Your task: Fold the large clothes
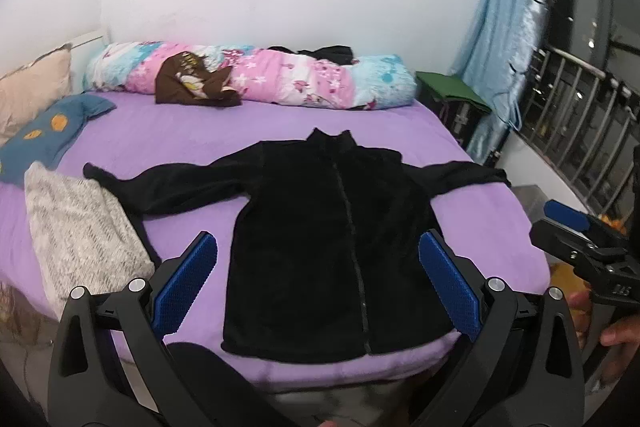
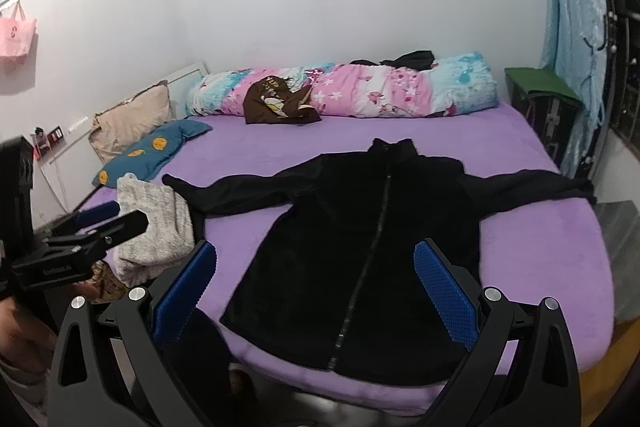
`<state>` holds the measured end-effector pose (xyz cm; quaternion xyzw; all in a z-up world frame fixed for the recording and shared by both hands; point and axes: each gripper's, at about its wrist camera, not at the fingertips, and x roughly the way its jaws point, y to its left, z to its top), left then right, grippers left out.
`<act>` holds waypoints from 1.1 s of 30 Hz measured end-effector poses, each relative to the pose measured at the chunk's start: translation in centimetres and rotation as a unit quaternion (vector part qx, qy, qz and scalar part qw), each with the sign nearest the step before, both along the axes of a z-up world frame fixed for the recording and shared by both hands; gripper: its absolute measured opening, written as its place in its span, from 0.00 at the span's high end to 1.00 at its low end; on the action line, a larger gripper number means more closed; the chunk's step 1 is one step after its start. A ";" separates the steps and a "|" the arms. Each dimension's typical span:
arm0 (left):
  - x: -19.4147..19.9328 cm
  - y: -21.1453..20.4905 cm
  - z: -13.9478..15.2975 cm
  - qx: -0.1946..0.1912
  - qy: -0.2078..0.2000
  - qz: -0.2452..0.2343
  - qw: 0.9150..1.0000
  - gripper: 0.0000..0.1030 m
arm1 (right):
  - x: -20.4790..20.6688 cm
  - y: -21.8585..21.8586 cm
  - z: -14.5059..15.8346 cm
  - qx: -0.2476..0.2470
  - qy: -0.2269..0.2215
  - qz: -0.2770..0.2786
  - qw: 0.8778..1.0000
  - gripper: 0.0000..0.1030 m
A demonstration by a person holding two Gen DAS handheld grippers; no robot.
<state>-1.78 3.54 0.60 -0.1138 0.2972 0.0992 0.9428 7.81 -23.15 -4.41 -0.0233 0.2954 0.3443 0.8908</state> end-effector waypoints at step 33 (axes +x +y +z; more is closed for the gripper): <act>4.8 26.7 -11.7 -0.304 -0.031 0.151 0.940 0.06 | 6.2 19.0 -3.4 -0.075 -0.044 0.111 0.990 0.06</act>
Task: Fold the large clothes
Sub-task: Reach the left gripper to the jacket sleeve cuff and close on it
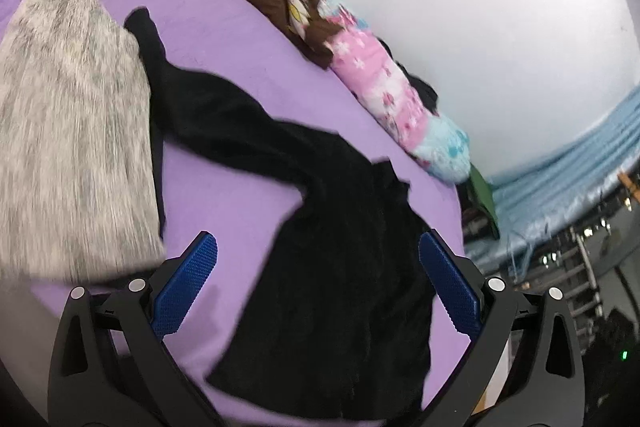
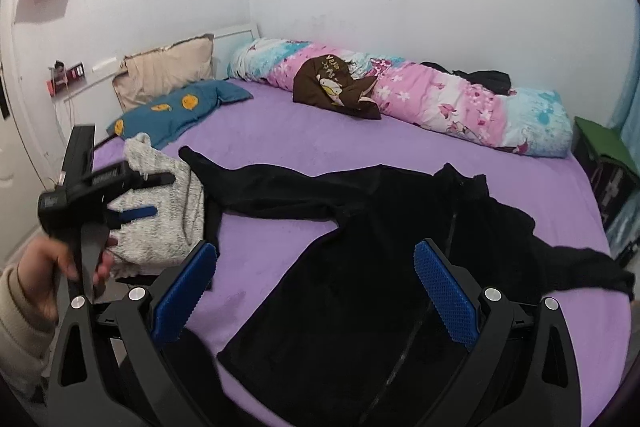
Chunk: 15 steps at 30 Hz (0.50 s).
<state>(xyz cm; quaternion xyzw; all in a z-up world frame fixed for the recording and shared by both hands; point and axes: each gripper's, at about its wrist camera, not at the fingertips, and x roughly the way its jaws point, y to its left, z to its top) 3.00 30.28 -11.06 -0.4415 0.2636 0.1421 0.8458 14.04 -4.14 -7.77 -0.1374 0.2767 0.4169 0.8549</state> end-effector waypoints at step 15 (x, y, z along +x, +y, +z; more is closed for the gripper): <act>5.5 16.8 -5.6 -0.020 0.017 0.124 0.992 0.06 | 8.1 12.3 -8.1 -0.075 -0.006 0.072 0.995 0.06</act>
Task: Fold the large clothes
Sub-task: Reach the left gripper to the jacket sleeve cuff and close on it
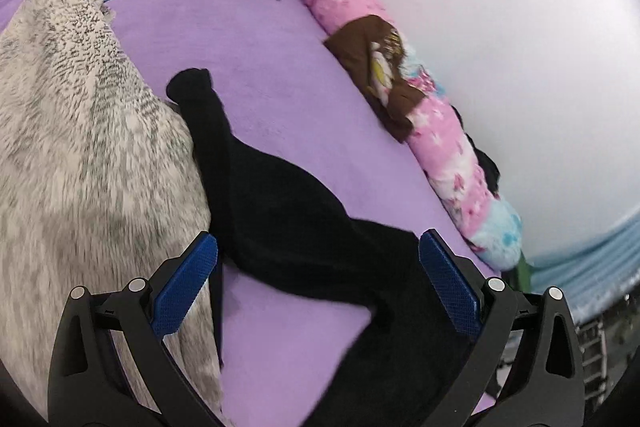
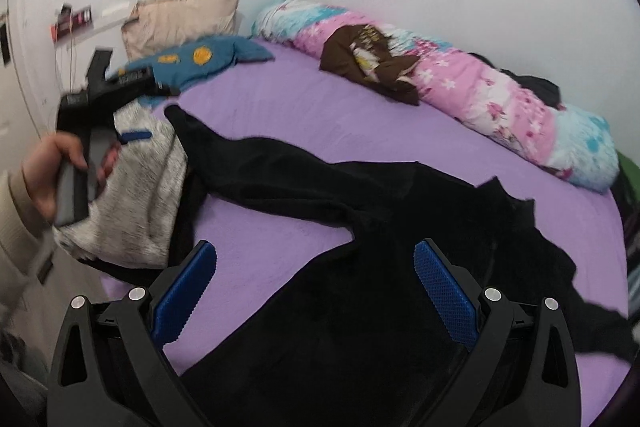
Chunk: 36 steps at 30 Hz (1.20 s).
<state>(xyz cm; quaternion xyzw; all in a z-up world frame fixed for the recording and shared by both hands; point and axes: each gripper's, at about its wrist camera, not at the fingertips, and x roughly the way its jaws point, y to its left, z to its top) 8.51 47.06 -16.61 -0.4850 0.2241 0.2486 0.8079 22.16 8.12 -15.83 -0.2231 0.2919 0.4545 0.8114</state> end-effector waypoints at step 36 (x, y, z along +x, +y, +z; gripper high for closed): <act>5.3 10.3 -8.4 -0.077 0.098 0.074 0.989 0.09 | 16.2 14.2 -19.9 -0.135 0.045 0.095 0.985 0.24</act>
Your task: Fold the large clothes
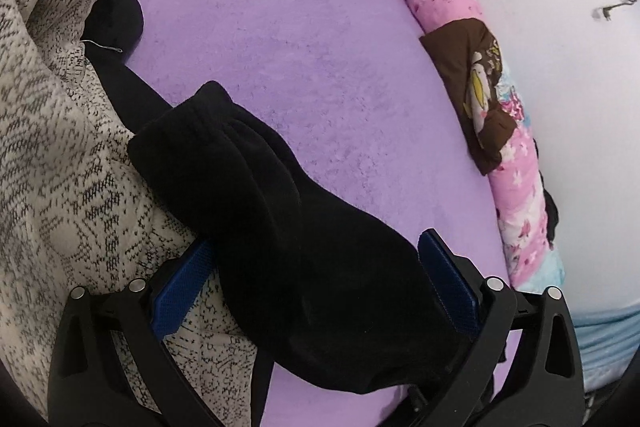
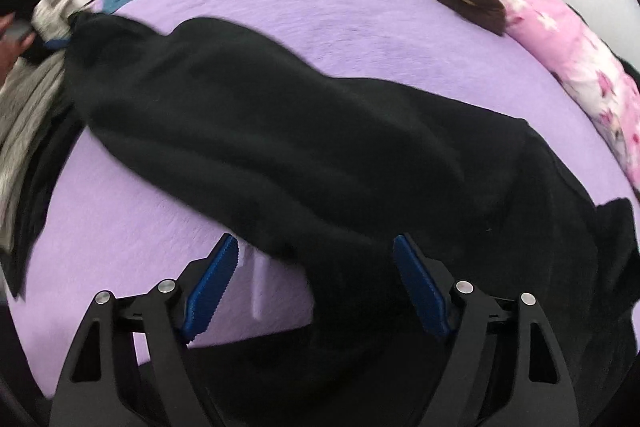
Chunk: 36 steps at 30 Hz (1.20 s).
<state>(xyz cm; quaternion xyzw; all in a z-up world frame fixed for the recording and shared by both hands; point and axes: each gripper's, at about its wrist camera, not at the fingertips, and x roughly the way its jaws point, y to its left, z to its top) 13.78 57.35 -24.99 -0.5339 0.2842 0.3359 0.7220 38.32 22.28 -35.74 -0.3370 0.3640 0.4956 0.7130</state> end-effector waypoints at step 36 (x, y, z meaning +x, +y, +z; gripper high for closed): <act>0.0 -6.6 16.5 0.177 -0.080 -0.055 0.979 0.88 | 6.5 -13.0 4.9 0.135 0.046 -0.177 0.974 0.18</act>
